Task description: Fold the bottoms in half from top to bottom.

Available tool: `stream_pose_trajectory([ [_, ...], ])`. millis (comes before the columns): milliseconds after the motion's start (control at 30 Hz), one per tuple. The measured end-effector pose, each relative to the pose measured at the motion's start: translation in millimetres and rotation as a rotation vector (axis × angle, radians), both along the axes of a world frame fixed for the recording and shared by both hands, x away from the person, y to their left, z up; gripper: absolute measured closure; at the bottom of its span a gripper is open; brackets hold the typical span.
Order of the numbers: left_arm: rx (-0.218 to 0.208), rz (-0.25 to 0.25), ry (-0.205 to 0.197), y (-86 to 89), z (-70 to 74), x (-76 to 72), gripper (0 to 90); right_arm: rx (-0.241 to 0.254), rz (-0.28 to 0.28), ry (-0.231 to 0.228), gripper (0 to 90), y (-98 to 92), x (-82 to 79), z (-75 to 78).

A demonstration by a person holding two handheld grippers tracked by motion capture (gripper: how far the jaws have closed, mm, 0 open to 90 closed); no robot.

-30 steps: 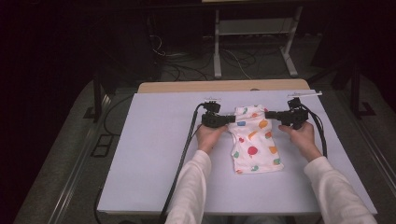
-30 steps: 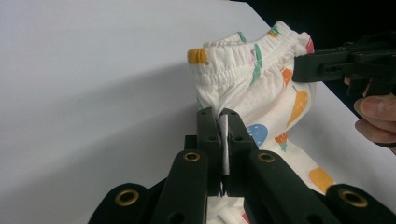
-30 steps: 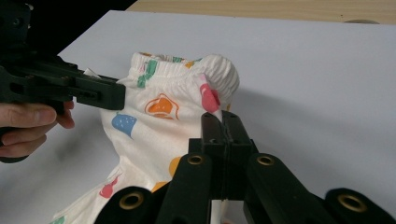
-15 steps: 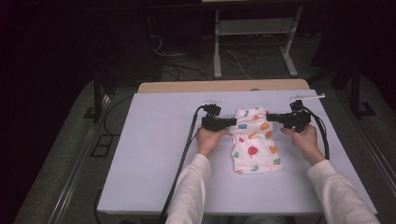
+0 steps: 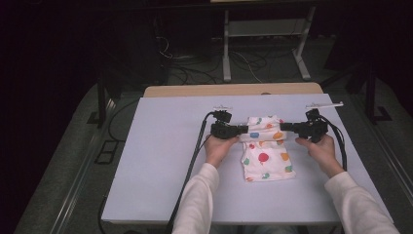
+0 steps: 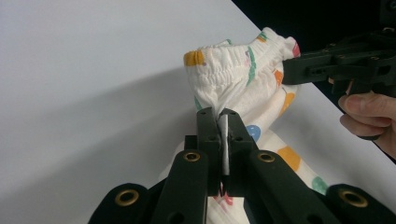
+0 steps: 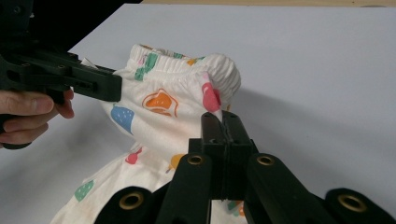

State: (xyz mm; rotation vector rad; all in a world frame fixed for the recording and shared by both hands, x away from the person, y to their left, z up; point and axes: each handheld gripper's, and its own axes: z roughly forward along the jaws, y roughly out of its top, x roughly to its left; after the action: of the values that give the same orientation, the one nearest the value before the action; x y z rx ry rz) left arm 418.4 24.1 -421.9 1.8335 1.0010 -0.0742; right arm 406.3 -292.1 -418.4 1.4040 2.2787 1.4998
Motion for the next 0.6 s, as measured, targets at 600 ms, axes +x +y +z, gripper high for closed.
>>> stream_pose_trajectory([
  [600, -0.018, -0.024, 0.017, 3.9, -5.1, -20.2, 87.3, -0.012, 0.025, -0.001, 88.8, -2.1, -19.6, -2.5],
])
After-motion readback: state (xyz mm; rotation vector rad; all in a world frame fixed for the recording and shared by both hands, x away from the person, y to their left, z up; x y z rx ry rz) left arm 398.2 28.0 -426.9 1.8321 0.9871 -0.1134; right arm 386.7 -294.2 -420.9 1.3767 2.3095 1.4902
